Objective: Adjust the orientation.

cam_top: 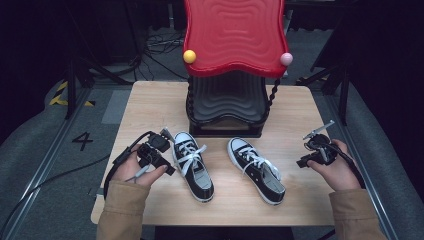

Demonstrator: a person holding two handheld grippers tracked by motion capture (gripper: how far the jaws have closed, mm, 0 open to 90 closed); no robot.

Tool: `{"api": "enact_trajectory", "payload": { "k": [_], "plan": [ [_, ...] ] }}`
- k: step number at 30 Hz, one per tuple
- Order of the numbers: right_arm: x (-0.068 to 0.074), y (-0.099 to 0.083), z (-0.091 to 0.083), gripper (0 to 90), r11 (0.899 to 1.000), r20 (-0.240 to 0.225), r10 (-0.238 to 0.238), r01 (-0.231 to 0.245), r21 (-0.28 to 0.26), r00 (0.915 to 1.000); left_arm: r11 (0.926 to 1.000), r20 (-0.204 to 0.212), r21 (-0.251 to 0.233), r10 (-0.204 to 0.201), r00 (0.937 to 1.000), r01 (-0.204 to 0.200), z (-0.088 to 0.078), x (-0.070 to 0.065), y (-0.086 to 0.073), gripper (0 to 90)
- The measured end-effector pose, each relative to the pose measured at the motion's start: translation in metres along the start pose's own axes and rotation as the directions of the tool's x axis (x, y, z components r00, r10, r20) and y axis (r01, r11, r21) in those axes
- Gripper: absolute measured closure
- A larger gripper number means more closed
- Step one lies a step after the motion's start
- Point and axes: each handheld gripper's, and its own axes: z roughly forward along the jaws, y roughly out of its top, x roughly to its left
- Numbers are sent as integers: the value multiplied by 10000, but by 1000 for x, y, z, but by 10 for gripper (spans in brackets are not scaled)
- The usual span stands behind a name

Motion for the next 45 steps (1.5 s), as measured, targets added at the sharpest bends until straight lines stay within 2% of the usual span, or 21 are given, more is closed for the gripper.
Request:
{"api": "enact_trajectory", "payload": {
  "k": [5, 11, 20, 22, 27, 31, 34, 40, 41, 43, 45],
  "plan": [
    [0, -3, 2, 683, 9998, -24, 159, -159, 77, 9999, 9998, 115, -175, 134, 9998, -132, -1, 0, 2, 470],
    [-1, -5, 2, 666, 9997, -4, 225, -225, -5, 9997, 9995, 166, -312, 104, 9998, -99, -3, -1, 3, 472],
    [0, -4, 3, 646, 9997, -44, 256, -256, 51, 9997, 9918, 529, -993, 854, 9949, -799, -14, -21, 8, 482],
    [-1, -4, 4, 642, 9997, -13, 229, -229, 47, 9997, 9881, 714, -1144, 1116, 9912, -1030, -15, -29, 11, 483],
    [1, -5, 4, 636, 9996, -43, 253, -252, 115, 9997, 9768, 1165, -1372, 1808, 9766, -1644, -13, -50, 21, 487],
    [1, -6, 5, 630, 9997, -84, 222, -221, 103, 9997, 9679, 1487, -1279, 2345, 9607, -2164, -7, -67, 29, 486],
    [-1, -8, 5, 629, 9996, -112, 268, -267, 120, 9996, 9654, 1783, -1144, 2521, 9511, -2345, -3, -74, 33, 484],
    [-4, -11, 5, 620, 9990, -48, 436, -435, 108, 9990, 9644, 2041, -685, 2642, 9426, -2555, 12, -82, 40, 474],
    [-4, -11, 5, 617, 9989, -43, 452, -452, 120, 9990, 9611, 2055, -549, 2761, 9389, -2706, 16, -83, 41, 467],
    [-4, -11, 5, 613, 9989, -87, 460, -459, 102, 9989, 9594, 2180, -228, 2793, 9351, -2812, 23, -85, 43, 460],
    [-5, -12, 6, 613, 9988, -110, 464, -462, 146, 9989, 9584, 2207, 65, 2770, 9352, -2854, 28, -87, 45, 458]
  ]
}}
